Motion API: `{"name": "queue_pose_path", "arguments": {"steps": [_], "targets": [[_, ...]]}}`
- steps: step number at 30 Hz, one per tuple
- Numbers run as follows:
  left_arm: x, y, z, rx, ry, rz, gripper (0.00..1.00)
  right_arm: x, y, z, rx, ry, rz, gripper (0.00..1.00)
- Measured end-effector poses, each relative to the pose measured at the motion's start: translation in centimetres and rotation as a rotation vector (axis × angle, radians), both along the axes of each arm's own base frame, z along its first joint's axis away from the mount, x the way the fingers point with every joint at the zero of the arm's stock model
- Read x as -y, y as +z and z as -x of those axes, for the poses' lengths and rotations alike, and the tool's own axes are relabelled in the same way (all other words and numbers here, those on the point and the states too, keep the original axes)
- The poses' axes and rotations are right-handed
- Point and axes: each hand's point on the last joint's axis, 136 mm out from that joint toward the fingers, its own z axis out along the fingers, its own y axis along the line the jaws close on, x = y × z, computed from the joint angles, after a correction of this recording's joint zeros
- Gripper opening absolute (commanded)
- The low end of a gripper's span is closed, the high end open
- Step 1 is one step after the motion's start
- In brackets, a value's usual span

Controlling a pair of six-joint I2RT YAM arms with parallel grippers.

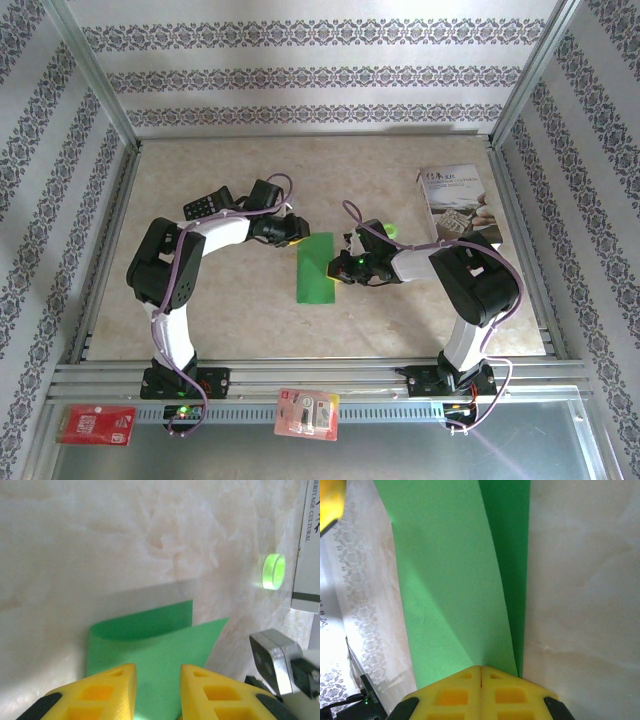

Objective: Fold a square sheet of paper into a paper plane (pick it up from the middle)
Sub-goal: First fold the square sheet of paper in half at the center of the table.

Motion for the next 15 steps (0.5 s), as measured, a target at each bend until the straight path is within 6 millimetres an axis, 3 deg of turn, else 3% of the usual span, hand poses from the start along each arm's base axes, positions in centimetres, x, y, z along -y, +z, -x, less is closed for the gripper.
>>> {"name": "queue_pose_path", "arguments": {"steps": [7,15], "targets": [[0.0,-2.9,-0.9,-0.032,-0.004,-0.039,0.28,0.0,-0.1,0.0,0.003,0.000,-0.001,0.00],[-1.3,-2.9,-1.5,-0.030,0.001,-0.051,0.31,0.1,0.0,0.0,0.013,-0.002,-0.004,0.00]]}}
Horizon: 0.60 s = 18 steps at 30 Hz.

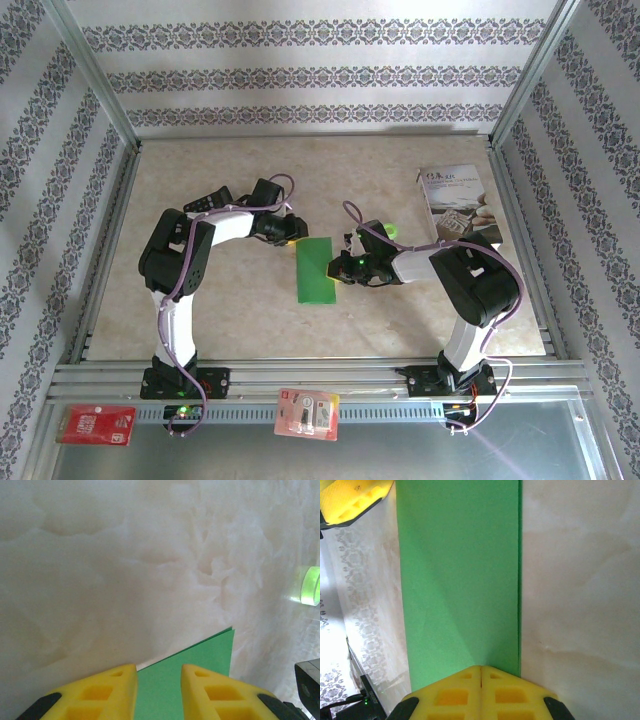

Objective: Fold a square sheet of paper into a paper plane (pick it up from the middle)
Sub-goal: First fold the square sheet of paper in half at the center of the table.

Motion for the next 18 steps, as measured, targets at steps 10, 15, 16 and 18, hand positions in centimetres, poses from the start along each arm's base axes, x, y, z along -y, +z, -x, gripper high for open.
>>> {"name": "queue_pose_path", "arguments": {"steps": [10,15,16,18], "targets": [[0.7,2.9,2.6,0.021,-0.004,0.053,0.33,0.0,0.0,0.0,0.001,0.000,-0.001,0.00],[1.9,2.1,4.7,-0.013,-0.027,0.070,0.33,0.0,0.0,0.0,0.000,0.000,0.000,0.00],[2.0,1.9,5.0,-0.021,-0.029,0.067,0.33,0.0,0.0,0.0,0.000,0.000,0.000,0.00],[1.9,1.4,5.1,-0.030,-0.027,0.058,0.33,0.0,0.0,0.0,0.000,0.000,0.000,0.00]]}}
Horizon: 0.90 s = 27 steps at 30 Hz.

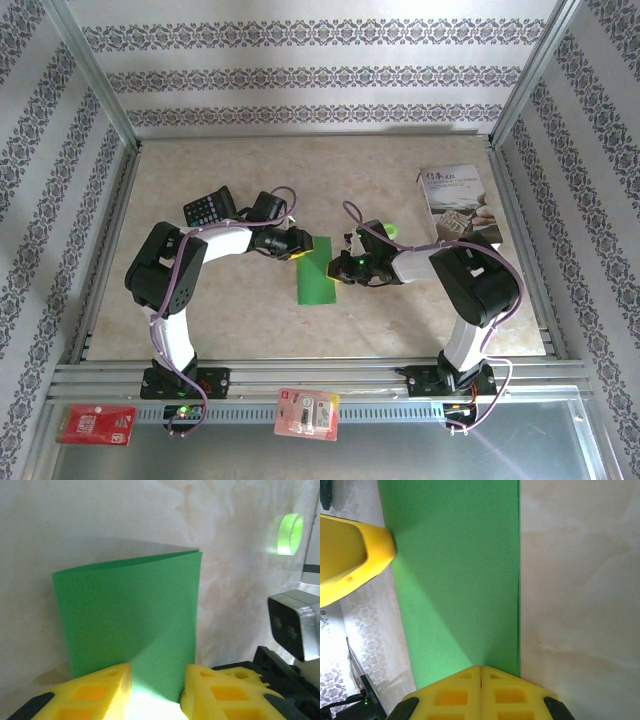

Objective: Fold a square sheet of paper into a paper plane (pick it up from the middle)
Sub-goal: First fold the square sheet of paper in half at the center of the table.

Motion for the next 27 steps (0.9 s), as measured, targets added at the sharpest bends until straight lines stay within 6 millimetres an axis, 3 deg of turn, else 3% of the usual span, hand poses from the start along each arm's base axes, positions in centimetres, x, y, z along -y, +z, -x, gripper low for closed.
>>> {"name": "queue_pose_path", "arguments": {"steps": [6,13,27], "targets": [[-1.1,-1.2,-0.5,-0.011,0.025,-0.033,0.33,0.0,0.0,0.0,0.000,0.000,0.000,0.00],[-1.5,-1.1,-0.7,0.003,0.022,-0.041,0.38,0.0,0.0,0.0,0.000,0.000,0.000,0.00],[-2.2,4.7,1.0,0.107,0.043,0.016,0.39,0.0,0.0,0.0,-0.001,-0.001,0.001,0.00]]}}
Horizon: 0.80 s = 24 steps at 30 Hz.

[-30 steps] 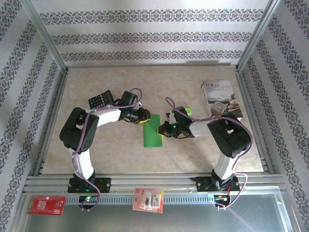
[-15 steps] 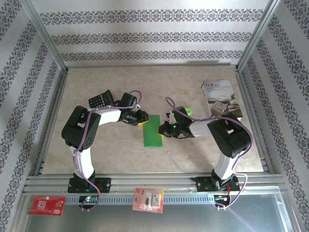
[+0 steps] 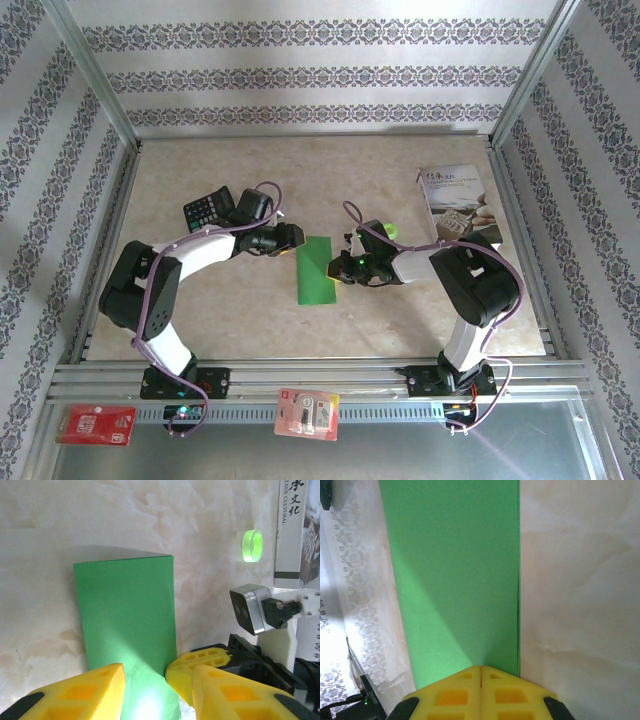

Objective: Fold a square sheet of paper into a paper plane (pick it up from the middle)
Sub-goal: First fold the square sheet of paper in half at the center of the table.

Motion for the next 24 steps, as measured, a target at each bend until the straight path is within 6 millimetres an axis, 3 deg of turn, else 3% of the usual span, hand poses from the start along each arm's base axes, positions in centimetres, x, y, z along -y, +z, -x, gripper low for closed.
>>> {"name": "queue_pose_path", "arguments": {"steps": [15,24], "targets": [[-0.1,-0.7,2.9,-0.019,0.011,-0.041,0.42,0.0,0.0,0.0,0.000,0.000,0.001,0.00],[1.6,-1.2,4.3,-0.040,-0.026,-0.047,0.35,0.0,0.0,0.0,0.005,-0.001,-0.002,0.00]]}}
